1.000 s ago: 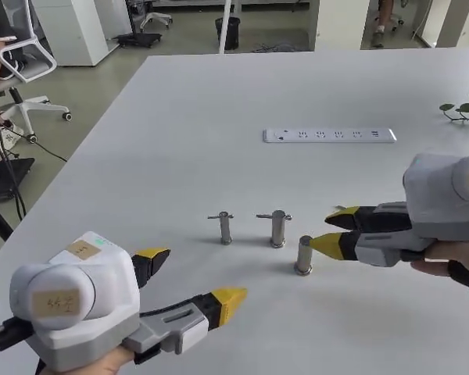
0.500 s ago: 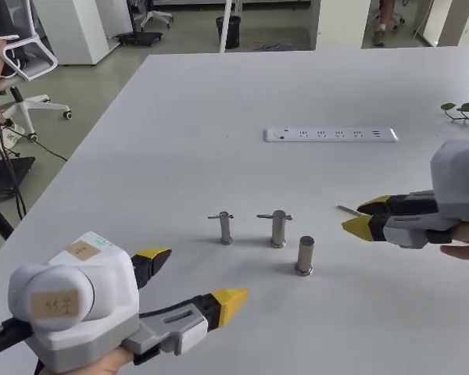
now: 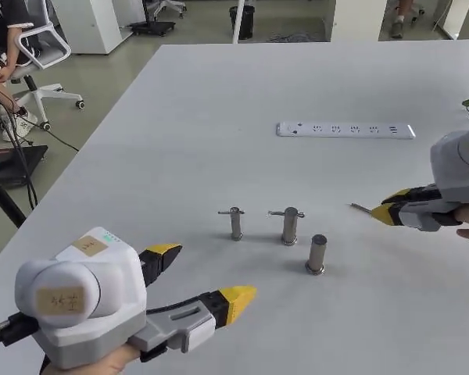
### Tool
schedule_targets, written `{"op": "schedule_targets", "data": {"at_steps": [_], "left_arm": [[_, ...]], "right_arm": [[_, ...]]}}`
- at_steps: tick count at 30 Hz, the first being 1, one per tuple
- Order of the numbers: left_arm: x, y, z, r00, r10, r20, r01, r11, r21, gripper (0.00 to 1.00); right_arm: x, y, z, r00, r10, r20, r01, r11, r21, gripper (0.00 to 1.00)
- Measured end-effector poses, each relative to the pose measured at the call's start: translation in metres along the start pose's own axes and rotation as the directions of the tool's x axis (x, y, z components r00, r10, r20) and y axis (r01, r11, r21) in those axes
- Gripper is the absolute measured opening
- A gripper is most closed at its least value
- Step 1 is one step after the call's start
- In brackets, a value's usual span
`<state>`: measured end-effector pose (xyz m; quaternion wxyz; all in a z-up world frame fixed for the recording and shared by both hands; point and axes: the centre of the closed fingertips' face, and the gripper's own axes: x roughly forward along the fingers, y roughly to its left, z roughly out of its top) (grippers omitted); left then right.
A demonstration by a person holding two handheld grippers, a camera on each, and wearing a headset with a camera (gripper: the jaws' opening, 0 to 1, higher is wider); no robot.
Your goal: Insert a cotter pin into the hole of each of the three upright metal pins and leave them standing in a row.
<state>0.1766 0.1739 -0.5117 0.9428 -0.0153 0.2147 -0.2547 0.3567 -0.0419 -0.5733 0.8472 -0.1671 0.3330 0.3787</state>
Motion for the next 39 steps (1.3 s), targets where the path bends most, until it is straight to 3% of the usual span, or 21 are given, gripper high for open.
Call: {"op": "schedule_targets", "data": {"at_steps": [4, 6, 16, 23, 33, 39], "left_arm": [[0.000, 0.000, -0.001, 1.0000, -0.001, 0.000, 0.001, 1.000, -0.005, 0.66], [0.000, 0.001, -0.001, 1.0000, 0.000, 0.000, 0.000, 1.000, -0.006, 0.66], [0.001, 0.003, -0.002, 1.0000, 0.002, -0.002, -0.002, 1.000, -0.014, 0.64], [0.001, 0.000, -0.002, 1.0000, -0.002, -0.004, 0.002, 1.000, -0.010, 0.64], [0.001, 0.001, 0.000, 1.0000, 0.002, -0.001, -0.002, 1.000, -0.010, 0.66], [0.001, 0.000, 0.000, 1.0000, 0.002, -0.001, -0.002, 1.000, -0.004, 0.69]], "right_arm": [[0.006, -0.004, -0.002, 0.9998, -0.007, -0.020, 0.008, 1.000, 0.017, 0.10], [0.014, -0.014, -0.003, 0.9990, -0.020, -0.039, 0.021, 1.000, 0.021, 0.09], [0.023, -0.019, -0.020, 0.9960, -0.029, -0.085, 0.033, 0.998, 0.047, 0.07], [0.024, -0.013, -0.028, 0.9925, -0.026, -0.120, 0.032, 0.998, 0.045, 0.06], [0.024, -0.011, -0.024, 0.9917, -0.022, -0.127, 0.020, 1.000, -0.012, 0.00], [0.022, -0.008, -0.025, 0.9904, -0.012, -0.138, 0.014, 1.000, 0.011, 0.00]]}}
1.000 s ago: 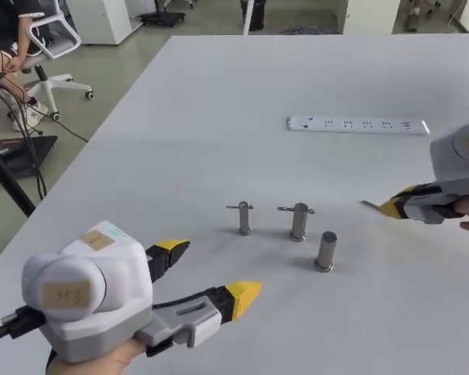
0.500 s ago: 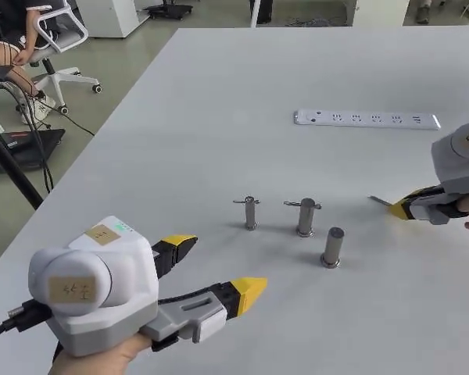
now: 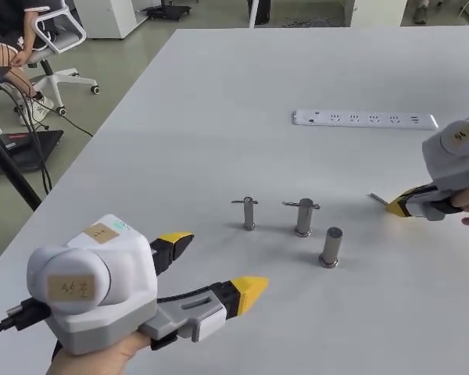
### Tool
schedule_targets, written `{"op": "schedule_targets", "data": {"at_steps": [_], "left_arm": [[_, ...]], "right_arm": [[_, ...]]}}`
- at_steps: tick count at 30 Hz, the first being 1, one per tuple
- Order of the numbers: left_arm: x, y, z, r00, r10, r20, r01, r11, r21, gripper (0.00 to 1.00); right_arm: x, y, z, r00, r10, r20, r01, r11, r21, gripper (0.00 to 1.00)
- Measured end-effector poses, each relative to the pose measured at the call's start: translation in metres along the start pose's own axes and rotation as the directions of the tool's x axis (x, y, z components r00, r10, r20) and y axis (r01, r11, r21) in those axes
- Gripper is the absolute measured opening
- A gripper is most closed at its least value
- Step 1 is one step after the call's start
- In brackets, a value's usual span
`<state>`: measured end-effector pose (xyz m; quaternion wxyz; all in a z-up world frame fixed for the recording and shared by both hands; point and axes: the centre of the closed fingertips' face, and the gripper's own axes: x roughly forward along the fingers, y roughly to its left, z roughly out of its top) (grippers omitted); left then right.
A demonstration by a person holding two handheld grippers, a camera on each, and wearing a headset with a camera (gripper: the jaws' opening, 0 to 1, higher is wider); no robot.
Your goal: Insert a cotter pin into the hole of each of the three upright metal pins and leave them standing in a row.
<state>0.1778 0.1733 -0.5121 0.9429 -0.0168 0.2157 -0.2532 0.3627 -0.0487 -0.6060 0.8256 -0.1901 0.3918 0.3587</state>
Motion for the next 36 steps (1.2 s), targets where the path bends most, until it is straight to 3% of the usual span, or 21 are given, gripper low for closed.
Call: {"op": "schedule_targets", "data": {"at_steps": [10, 14, 20, 27, 29, 36], "left_arm": [[-0.001, 0.003, 0.000, 1.0000, 0.008, -0.001, -0.008, 1.000, 0.001, 0.71], [-0.002, 0.005, 0.001, 0.9998, 0.018, -0.004, -0.018, 1.000, 0.004, 0.70], [-0.003, 0.007, 0.003, 0.9997, 0.024, -0.004, -0.024, 1.000, 0.008, 0.70], [0.000, 0.007, 0.009, 0.9999, 0.014, 0.004, -0.014, 1.000, -0.001, 0.67], [0.002, 0.006, 0.012, 1.0000, 0.007, 0.006, -0.007, 1.000, -0.001, 0.65], [0.008, 0.003, 0.021, 0.9995, -0.028, 0.012, 0.028, 1.000, -0.012, 0.60]], "right_arm": [[-0.001, 0.008, 0.001, 0.9994, -0.005, -0.035, 0.000, 0.991, -0.132, 0.00], [-0.001, 0.011, 0.006, 0.9995, 0.002, -0.030, -0.006, 0.992, -0.125, 0.00], [-0.003, 0.015, 0.018, 0.9999, 0.010, -0.005, -0.011, 0.985, -0.173, 0.00], [-0.013, 0.031, 0.038, 0.9983, 0.034, 0.047, -0.018, 0.951, -0.309, 0.00], [-0.009, 0.029, 0.045, 0.9973, 0.045, 0.059, -0.023, 0.942, -0.335, 0.00], [-0.034, 0.064, 0.060, 0.9918, 0.086, 0.095, -0.039, 0.908, -0.417, 0.00]]}}
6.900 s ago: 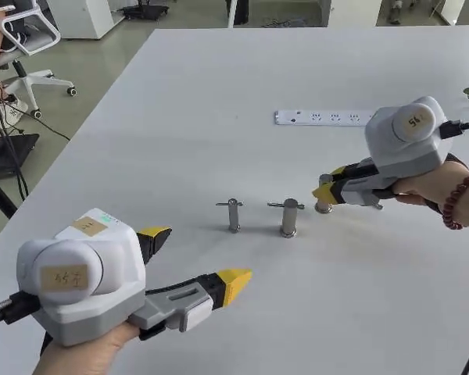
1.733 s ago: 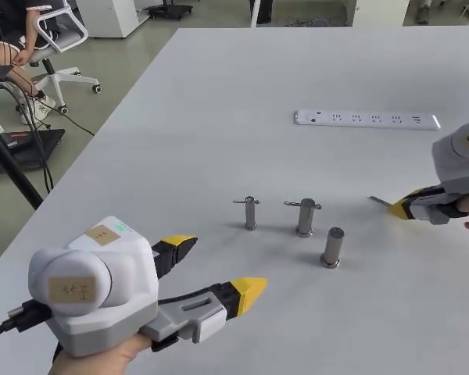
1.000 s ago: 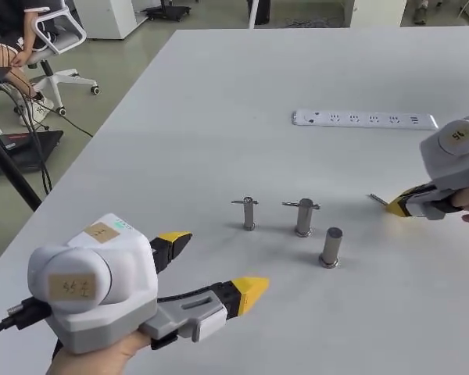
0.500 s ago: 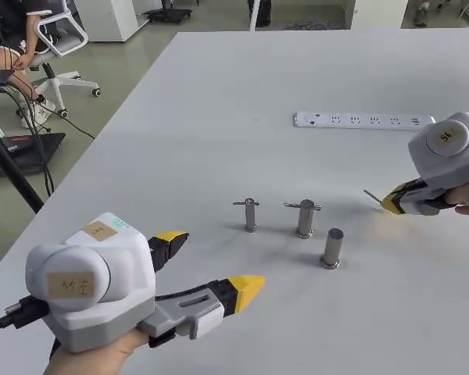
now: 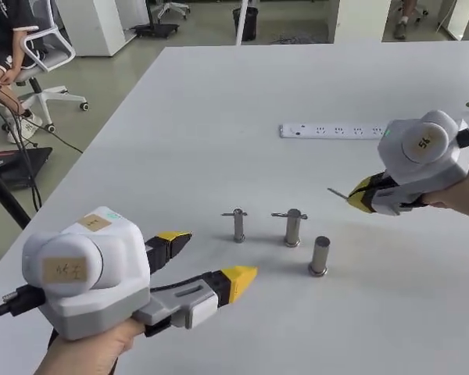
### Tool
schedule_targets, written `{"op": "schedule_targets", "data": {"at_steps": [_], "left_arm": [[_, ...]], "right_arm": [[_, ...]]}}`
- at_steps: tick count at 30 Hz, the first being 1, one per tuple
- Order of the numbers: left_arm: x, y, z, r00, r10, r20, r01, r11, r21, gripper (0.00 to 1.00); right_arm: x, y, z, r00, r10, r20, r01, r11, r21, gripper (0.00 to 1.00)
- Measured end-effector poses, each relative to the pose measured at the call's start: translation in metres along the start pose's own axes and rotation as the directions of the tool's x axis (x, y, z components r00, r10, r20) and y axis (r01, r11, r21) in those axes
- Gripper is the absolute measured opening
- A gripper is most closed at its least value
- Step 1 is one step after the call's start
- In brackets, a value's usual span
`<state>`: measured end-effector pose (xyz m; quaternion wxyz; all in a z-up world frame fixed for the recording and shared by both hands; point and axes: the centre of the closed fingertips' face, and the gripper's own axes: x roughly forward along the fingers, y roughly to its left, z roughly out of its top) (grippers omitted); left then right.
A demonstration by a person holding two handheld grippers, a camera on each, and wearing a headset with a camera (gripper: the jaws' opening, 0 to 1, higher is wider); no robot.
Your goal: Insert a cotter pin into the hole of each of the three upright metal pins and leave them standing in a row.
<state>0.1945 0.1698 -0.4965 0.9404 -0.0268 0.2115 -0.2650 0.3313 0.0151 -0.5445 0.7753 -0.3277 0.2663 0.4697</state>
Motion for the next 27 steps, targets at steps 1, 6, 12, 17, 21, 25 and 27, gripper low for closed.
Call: {"op": "schedule_targets", "data": {"at_steps": [1, 6, 12, 17, 21, 25, 27], "left_arm": [[0.001, 0.000, 0.001, 1.0000, -0.007, -0.001, 0.007, 1.000, -0.001, 0.59], [0.006, -0.002, 0.008, 0.9995, -0.028, 0.013, 0.028, 1.000, -0.012, 0.55], [0.016, -0.007, 0.011, 0.9976, -0.068, -0.006, 0.068, 0.997, -0.019, 0.50], [0.024, -0.010, 0.014, 0.9952, -0.097, -0.005, 0.097, 0.993, -0.062, 0.44], [0.032, -0.012, 0.019, 0.9938, -0.111, 0.001, 0.111, 0.990, -0.086, 0.41], [0.038, -0.017, 0.022, 0.9892, -0.146, 0.002, 0.145, 0.981, -0.125, 0.37], [0.041, -0.017, 0.022, 0.9875, -0.157, -0.005, 0.155, 0.979, -0.132, 0.34]], "right_arm": [[-0.002, 0.003, 0.003, 1.0000, 0.006, 0.006, -0.006, 1.000, -0.008, 0.00], [-0.011, 0.021, 0.022, 0.9977, 0.042, 0.052, -0.040, 0.998, -0.048, 0.00], [-0.018, 0.044, 0.040, 0.9923, 0.090, 0.085, -0.078, 0.988, -0.133, 0.00], [-0.022, 0.058, 0.050, 0.9842, 0.133, 0.117, -0.114, 0.982, -0.151, 0.00], [-0.022, 0.063, 0.057, 0.9754, 0.168, 0.142, -0.143, 0.975, -0.172, 0.00], [-0.025, 0.071, 0.063, 0.9689, 0.189, 0.159, -0.156, 0.967, -0.201, 0.00], [-0.026, 0.075, 0.065, 0.9655, 0.200, 0.167, -0.163, 0.963, -0.213, 0.00]]}}
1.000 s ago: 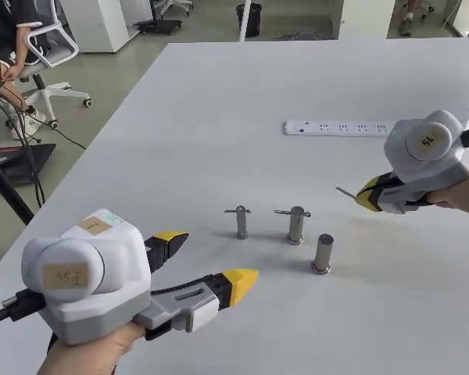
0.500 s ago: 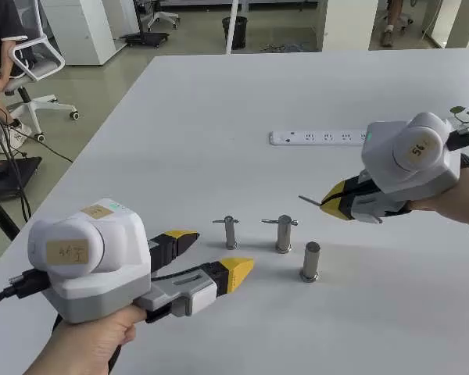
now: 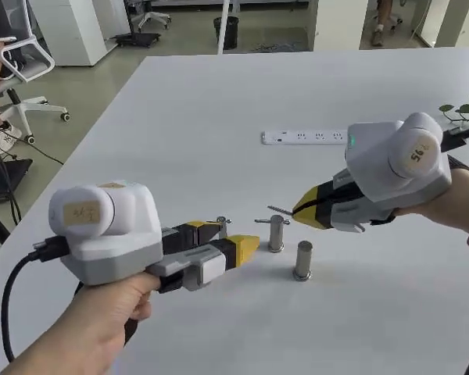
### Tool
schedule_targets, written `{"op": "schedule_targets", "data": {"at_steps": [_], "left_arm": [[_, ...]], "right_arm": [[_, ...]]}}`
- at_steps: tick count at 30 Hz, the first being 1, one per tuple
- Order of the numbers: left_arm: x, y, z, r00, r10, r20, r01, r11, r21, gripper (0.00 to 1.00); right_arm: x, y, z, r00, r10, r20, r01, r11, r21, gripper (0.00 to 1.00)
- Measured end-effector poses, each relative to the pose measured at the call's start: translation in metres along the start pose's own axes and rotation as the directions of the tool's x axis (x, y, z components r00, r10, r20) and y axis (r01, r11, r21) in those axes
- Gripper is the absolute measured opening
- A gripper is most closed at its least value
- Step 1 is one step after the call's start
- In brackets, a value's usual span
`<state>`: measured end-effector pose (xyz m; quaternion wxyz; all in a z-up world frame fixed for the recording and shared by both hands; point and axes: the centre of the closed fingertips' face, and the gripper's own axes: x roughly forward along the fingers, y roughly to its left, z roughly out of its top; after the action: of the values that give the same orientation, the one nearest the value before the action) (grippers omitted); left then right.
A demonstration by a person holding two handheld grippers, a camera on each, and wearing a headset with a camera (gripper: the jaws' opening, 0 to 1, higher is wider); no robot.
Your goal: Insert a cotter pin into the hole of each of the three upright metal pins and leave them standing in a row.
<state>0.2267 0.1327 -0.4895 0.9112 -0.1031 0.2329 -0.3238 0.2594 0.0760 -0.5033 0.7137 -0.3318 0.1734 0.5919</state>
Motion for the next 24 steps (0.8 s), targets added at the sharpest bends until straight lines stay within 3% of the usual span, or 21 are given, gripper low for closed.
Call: {"op": "schedule_targets", "data": {"at_steps": [7, 24], "left_arm": [[0.009, -0.004, 0.003, 0.9992, -0.039, 0.000, 0.039, 0.997, -0.071, 0.26], [0.021, -0.018, 0.004, 0.9937, -0.112, -0.006, 0.110, 0.983, -0.145, 0.12]], "right_arm": [[0.000, 0.014, 0.008, 0.9994, 0.029, 0.017, -0.028, 0.999, -0.046, 0.00], [0.004, 0.029, 0.023, 0.9959, 0.076, 0.049, -0.068, 0.989, -0.134, 0.00]]}}
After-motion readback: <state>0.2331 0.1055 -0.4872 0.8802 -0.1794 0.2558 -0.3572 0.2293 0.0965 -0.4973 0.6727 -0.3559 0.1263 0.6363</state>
